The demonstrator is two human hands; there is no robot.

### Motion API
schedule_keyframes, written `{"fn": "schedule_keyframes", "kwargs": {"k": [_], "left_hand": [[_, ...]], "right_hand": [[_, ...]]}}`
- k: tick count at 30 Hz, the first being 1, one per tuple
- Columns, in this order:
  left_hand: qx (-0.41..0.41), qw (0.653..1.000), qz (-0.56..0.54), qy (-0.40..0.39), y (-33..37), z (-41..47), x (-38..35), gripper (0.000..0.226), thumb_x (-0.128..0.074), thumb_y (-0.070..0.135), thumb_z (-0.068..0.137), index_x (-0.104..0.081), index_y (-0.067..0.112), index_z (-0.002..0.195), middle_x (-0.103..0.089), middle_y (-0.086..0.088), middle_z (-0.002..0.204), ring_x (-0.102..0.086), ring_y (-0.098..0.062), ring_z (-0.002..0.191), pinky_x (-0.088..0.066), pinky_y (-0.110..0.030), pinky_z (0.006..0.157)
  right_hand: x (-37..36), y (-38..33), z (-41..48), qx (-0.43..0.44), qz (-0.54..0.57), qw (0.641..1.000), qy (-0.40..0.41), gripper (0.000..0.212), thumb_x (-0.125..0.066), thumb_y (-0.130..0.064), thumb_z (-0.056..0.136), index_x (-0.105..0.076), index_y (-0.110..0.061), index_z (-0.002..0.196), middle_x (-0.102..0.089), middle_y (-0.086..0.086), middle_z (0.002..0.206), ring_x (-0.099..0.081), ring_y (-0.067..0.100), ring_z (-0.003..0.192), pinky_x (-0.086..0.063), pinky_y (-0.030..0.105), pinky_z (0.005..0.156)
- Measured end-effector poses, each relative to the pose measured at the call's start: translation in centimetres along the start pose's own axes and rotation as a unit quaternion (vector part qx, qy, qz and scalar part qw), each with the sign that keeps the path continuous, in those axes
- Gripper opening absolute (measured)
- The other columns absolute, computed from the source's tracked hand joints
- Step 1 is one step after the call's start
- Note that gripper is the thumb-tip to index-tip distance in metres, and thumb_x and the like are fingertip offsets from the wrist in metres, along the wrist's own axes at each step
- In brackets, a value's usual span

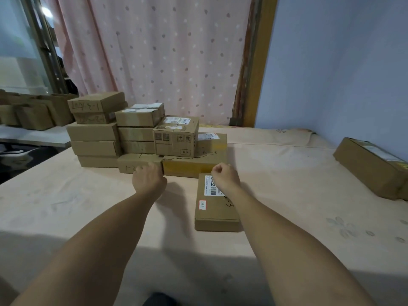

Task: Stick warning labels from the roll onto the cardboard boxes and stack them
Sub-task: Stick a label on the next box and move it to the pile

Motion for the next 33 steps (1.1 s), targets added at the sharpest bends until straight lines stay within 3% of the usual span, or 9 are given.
{"fn": "schedule_keyframes", "kwargs": {"k": [3, 5, 9, 15, 19, 24, 28, 30, 33], "left_hand": [[-0.007, 0.999, 0.022, -0.024, -0.6, 0.0, -0.4, 0.013, -0.059, 0.013, 0.091, -0.048, 0.012, 0.097, -0.066, -0.012, 0.106, -0.055, -0.031, 0.107, -0.039, -0.034, 0.079], [-0.009, 1.0, -0.002, -0.015, -1.0, 0.1, -0.3, 0.015, -0.057, 0.007, 0.09, -0.044, 0.012, 0.094, -0.066, -0.014, 0.104, -0.053, -0.031, 0.099, -0.039, -0.034, 0.075], [0.019, 0.985, -0.173, 0.007, -2.0, 1.2, -0.4, 0.02, -0.069, 0.014, 0.088, -0.053, 0.013, 0.1, -0.064, -0.012, 0.098, -0.056, -0.031, 0.089, -0.051, -0.041, 0.073], [0.041, 0.851, -0.524, 0.002, 1.2, 1.7, 2.1, 0.027, -0.084, 0.011, 0.079, -0.058, 0.016, 0.081, -0.07, -0.01, 0.089, -0.067, -0.028, 0.085, -0.056, -0.042, 0.072], [0.002, 0.808, -0.589, -0.007, 4.6, 2.0, 4.3, 0.025, -0.087, 0.013, 0.078, -0.063, 0.014, 0.082, -0.072, -0.011, 0.088, -0.066, -0.022, 0.079, -0.051, -0.034, 0.069], [-0.054, 0.768, -0.637, -0.041, 7.2, 1.7, 6.9, 0.023, -0.085, 0.017, 0.081, -0.068, 0.008, 0.095, -0.072, -0.009, 0.089, -0.068, -0.016, 0.079, -0.053, -0.025, 0.063], [-0.095, 0.78, -0.613, -0.082, 7.9, 1.3, 7.1, 0.028, -0.08, 0.0, 0.08, -0.067, 0.012, 0.101, -0.074, -0.018, 0.102, -0.072, -0.024, 0.09, -0.06, -0.034, 0.076], [-0.114, 0.815, -0.566, -0.056, 7.9, 1.2, 7.1, 0.027, -0.08, 0.001, 0.081, -0.067, 0.015, 0.1, -0.074, -0.015, 0.098, -0.072, -0.024, 0.09, -0.061, -0.038, 0.076], [-0.155, 0.86, -0.485, 0.004, 8.0, 0.2, 7.6, 0.029, -0.082, 0.008, 0.08, -0.068, 0.018, 0.103, -0.073, -0.004, 0.091, -0.069, -0.017, 0.085, -0.056, -0.032, 0.067]], "right_hand": [[0.3, 0.6, 0.6, -0.013, 0.012, 1.0, 0.001, 0.013, -0.053, -0.021, 0.098, -0.065, -0.022, 0.1, -0.061, -0.001, 0.113, -0.06, 0.016, 0.097, -0.049, 0.029, 0.078], [0.6, 0.6, 0.8, -0.026, 0.024, 0.999, 0.005, 0.014, -0.053, -0.02, 0.098, -0.066, -0.022, 0.102, -0.063, 0.0, 0.113, -0.061, 0.017, 0.098, -0.05, 0.029, 0.079], [0.4, -0.3, 0.9, -0.027, 0.059, 0.998, -0.007, 0.014, -0.053, -0.02, 0.1, -0.065, -0.022, 0.107, -0.065, -0.003, 0.105, -0.059, 0.009, 0.088, -0.046, 0.025, 0.068], [-2.3, -5.4, 0.1, 0.047, 0.104, 0.989, -0.099, 0.016, -0.063, -0.031, 0.099, -0.066, -0.028, 0.114, -0.066, -0.006, 0.113, -0.063, 0.012, 0.098, -0.048, 0.026, 0.074], [-2.3, -9.0, 0.2, 0.104, 0.151, 0.975, -0.124, 0.028, -0.072, -0.035, 0.094, -0.064, -0.033, 0.121, -0.07, 0.001, 0.112, -0.066, 0.02, 0.105, -0.054, 0.034, 0.081], [1.1, -9.8, 0.9, 0.114, 0.183, 0.976, -0.04, 0.033, -0.073, -0.025, 0.092, -0.065, -0.029, 0.124, -0.071, 0.0, 0.115, -0.067, 0.017, 0.104, -0.06, 0.04, 0.087], [2.2, -8.9, 1.0, 0.088, 0.202, 0.975, -0.041, 0.032, -0.074, -0.025, 0.093, -0.066, -0.027, 0.124, -0.07, -0.004, 0.118, -0.066, 0.016, 0.108, -0.061, 0.035, 0.084], [2.4, -8.7, 0.9, 0.108, 0.125, 0.985, -0.048, 0.031, -0.073, -0.036, 0.093, -0.069, -0.03, 0.123, -0.068, -0.007, 0.116, -0.063, 0.014, 0.106, -0.055, 0.029, 0.081], [2.7, -9.0, 0.8, 0.145, 0.012, 0.989, -0.037, 0.033, -0.072, -0.05, 0.089, -0.072, -0.036, 0.119, -0.062, -0.004, 0.115, -0.059, 0.013, 0.1, -0.052, 0.032, 0.083]]}}
Point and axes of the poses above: each hand's wrist, its own z-axis towards the middle knuckle, its own x-axis out of the back of the hand, y = z × x, the point moved 8 cm from there along z, towards the middle knuckle
